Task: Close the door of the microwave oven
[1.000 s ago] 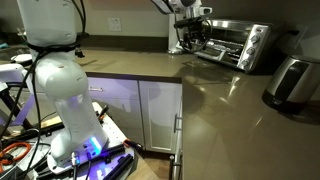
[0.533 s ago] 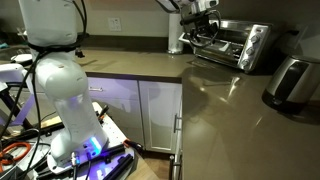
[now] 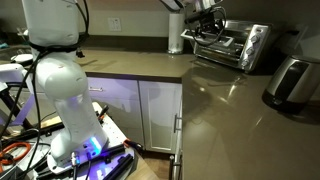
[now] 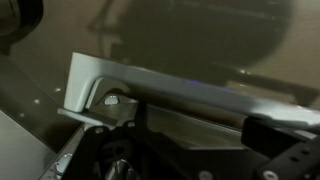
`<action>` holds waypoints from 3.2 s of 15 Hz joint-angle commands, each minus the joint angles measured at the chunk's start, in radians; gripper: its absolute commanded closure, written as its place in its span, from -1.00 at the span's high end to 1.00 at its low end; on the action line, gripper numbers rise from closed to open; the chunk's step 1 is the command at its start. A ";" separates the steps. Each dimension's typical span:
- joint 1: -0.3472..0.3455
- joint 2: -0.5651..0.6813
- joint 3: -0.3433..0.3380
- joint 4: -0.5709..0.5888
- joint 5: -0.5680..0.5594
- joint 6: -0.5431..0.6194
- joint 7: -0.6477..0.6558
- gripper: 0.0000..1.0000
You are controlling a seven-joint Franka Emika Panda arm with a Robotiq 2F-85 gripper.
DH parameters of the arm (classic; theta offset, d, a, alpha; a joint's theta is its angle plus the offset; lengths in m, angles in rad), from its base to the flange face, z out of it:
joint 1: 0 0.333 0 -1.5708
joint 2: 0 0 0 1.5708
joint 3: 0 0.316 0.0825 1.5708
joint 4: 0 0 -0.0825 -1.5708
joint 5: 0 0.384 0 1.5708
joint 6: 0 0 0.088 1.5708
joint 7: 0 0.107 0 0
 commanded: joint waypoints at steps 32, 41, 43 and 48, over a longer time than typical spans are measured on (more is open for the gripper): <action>-0.003 -0.074 0.025 0.088 -0.051 -0.056 -0.032 1.00; -0.021 -0.129 0.051 0.072 0.178 -0.248 -0.169 1.00; -0.035 -0.114 0.052 0.076 0.253 -0.245 -0.223 1.00; -0.065 -0.047 0.047 0.089 0.363 -0.245 -0.313 1.00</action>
